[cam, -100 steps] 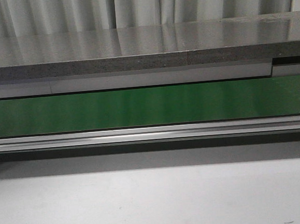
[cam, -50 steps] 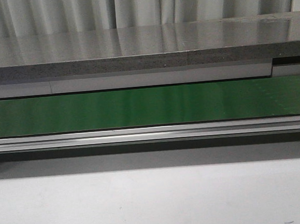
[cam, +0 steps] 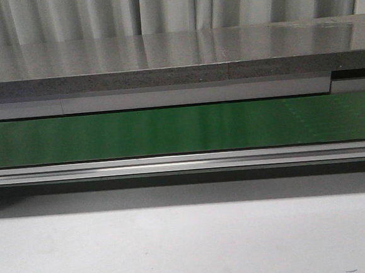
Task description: Move button from right to left
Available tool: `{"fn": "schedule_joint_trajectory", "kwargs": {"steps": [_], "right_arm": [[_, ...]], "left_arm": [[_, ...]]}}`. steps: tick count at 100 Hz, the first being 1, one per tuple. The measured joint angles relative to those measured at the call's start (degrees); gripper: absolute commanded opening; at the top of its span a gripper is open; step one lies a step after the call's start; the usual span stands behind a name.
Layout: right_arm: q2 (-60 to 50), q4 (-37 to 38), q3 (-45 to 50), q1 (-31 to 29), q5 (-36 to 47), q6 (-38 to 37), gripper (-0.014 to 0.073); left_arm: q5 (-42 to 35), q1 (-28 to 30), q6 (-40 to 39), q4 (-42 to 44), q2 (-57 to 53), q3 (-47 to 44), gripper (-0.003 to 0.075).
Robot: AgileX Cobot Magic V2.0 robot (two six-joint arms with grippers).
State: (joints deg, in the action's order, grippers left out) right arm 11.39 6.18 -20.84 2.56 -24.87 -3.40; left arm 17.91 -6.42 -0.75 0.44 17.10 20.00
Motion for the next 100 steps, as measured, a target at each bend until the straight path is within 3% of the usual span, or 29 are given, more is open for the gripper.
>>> {"fn": "schedule_joint_trajectory", "kwargs": {"steps": [34,48,61,100], "right_arm": [[0.0,0.0,0.0,0.0,0.0,0.0,-0.0068],[0.0,0.0,0.0,0.0,0.0,0.0,-0.0068],[0.0,0.0,0.0,0.0,0.0,0.0,-0.0068],[0.0,0.0,0.0,0.0,0.0,0.0,-0.0068]], "left_arm": [[0.0,0.0,0.0,-0.44,-0.22,-0.14,0.0286],[0.0,0.0,0.0,-0.44,-0.22,-0.14,0.0165],[0.0,0.0,0.0,-0.44,-0.22,-0.14,0.0007],[0.0,0.0,0.0,-0.44,-0.22,-0.14,0.0005]]}}
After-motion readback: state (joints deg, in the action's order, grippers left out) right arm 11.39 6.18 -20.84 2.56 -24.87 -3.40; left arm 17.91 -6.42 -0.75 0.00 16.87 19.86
